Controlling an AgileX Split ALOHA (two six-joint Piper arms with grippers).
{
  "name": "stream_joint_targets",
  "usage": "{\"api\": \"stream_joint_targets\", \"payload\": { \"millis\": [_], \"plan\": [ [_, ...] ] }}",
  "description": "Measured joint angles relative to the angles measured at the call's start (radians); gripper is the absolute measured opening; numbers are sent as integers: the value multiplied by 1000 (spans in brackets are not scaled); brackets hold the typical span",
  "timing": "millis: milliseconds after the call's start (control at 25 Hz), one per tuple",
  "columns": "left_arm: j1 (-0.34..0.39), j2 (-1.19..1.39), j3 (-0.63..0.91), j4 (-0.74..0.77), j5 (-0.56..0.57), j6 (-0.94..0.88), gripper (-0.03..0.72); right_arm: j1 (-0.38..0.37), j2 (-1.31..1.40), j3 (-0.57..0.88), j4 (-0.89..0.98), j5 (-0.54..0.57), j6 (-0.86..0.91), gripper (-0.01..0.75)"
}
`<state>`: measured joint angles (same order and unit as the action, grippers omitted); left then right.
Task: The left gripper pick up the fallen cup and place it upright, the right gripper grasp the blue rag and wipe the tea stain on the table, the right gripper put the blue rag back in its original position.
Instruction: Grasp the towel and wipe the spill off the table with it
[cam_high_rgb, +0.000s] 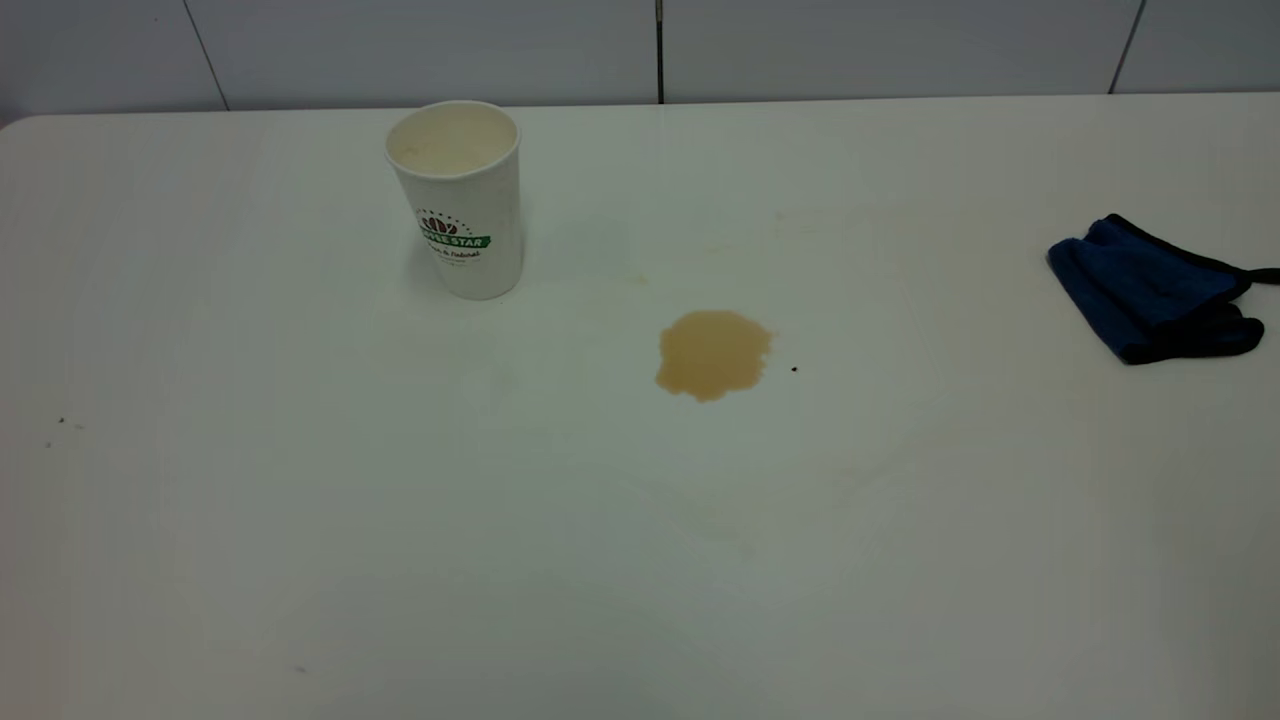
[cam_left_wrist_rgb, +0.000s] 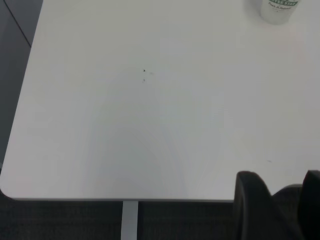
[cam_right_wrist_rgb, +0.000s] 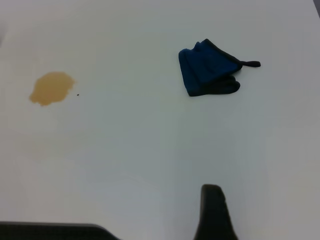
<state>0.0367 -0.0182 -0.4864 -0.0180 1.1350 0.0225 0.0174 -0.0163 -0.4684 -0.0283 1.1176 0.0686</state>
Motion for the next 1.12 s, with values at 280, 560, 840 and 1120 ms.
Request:
{"api": "stream_joint_targets", "payload": {
  "millis": [280, 560, 840, 1120],
  "plan": [
    [0, 0, 0, 0, 0, 0, 253, 0, 0, 0, 1, 0, 0, 561],
    [0, 0, 0, 0, 0, 0, 253, 0, 11, -39, 43, -55, -33, 578],
    [0, 0, 0, 0, 0, 0, 253, 0, 440, -175, 72, -180, -75, 712],
    [0, 0, 1, 0, -1, 0, 253, 0, 963, -233, 120, -424, -87, 727]
  ]
}}
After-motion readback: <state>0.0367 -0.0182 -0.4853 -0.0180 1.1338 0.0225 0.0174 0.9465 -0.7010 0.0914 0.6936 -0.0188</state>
